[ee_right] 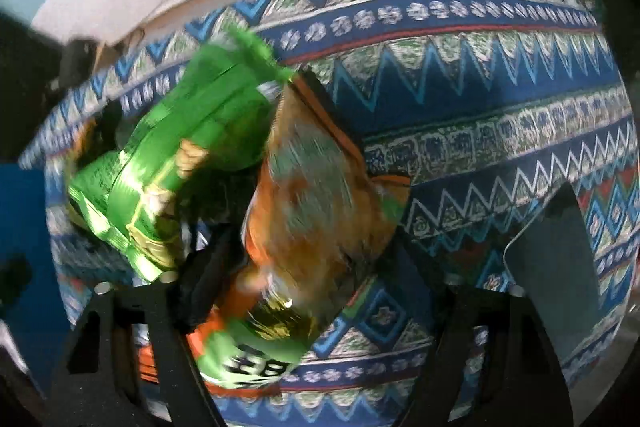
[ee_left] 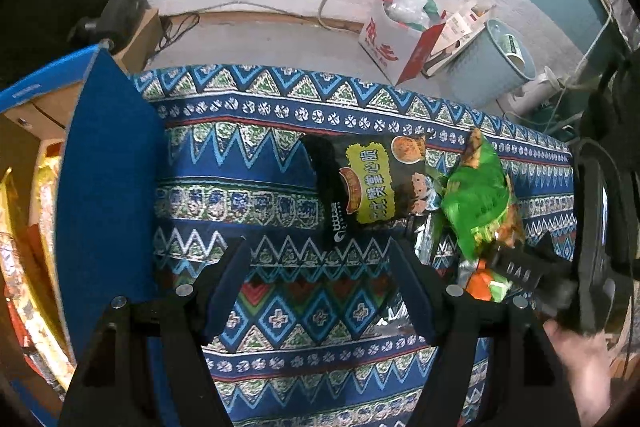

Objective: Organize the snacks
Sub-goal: 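Grasp the black noodle snack bag with the left tool while the right tool grasps the orange puffs bag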

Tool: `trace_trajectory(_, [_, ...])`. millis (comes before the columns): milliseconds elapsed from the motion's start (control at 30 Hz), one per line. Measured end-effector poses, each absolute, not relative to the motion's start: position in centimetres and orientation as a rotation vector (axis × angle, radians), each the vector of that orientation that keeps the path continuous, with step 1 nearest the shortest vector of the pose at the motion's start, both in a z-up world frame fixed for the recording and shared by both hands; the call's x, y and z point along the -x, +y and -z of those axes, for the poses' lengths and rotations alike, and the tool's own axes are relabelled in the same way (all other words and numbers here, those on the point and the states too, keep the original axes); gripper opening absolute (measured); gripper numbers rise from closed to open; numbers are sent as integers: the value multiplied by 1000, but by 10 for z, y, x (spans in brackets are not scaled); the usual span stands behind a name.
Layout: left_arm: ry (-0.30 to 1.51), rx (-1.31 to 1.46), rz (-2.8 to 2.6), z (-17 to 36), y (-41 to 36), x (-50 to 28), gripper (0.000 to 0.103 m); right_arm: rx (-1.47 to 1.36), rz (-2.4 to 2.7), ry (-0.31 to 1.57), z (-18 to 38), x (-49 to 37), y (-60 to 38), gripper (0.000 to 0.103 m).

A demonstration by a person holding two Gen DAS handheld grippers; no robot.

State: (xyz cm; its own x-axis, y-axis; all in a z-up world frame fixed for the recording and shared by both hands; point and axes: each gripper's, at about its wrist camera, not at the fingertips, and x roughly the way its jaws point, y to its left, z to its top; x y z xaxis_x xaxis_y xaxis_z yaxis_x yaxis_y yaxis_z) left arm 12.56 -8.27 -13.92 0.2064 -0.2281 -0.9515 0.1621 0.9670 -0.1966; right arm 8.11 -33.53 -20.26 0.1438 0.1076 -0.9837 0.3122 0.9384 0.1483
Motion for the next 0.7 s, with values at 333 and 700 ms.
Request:
trace_trajectory(333, [1340,172,248,144,-97,-154,87,50,210,1369,184,-80,-317,37])
trace_trajectory(700, [1416,192,257,166,-133,-165,87,12,176,1361,187,-77,-344,42])
